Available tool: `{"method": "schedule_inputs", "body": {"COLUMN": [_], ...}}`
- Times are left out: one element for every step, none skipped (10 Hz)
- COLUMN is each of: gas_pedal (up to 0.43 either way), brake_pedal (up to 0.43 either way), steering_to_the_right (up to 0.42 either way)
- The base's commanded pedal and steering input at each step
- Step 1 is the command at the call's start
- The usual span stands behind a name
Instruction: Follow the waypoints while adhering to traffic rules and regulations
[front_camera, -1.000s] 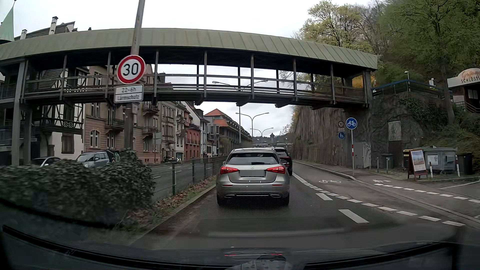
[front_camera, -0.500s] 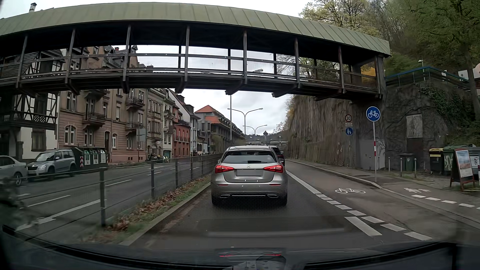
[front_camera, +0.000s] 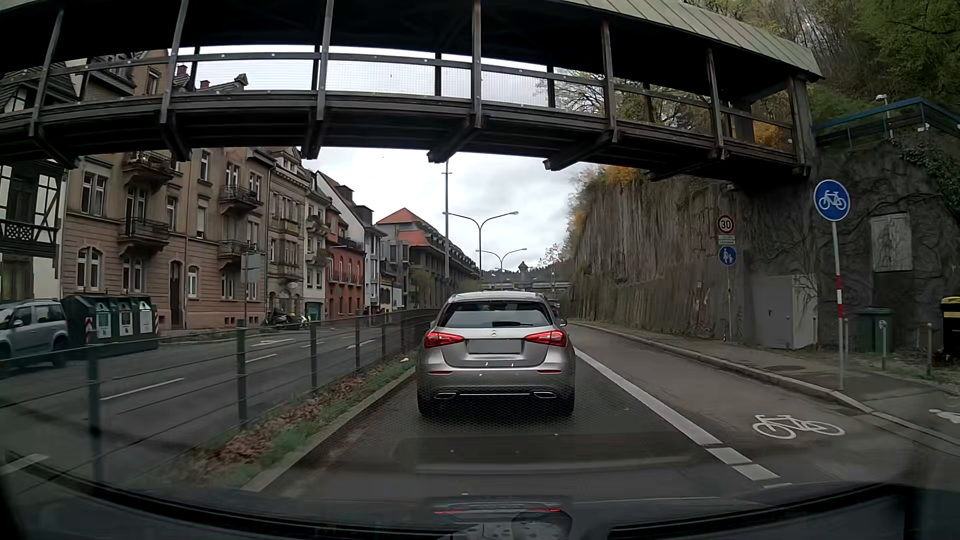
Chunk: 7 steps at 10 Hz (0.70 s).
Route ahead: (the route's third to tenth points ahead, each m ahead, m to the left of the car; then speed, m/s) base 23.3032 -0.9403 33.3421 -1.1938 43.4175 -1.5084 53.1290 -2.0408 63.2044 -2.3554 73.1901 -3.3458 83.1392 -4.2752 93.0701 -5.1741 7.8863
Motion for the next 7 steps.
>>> {"method": "schedule_inputs", "body": {"gas_pedal": [0.087,0.087,0.087,0.087,0.087,0.098,0.098], "brake_pedal": [0.0,0.0,0.0,0.0,0.0,0.0,0.0], "steering_to_the_right": [0.008,0.008,0.007,0.007,0.007,0.006,0.006]}}
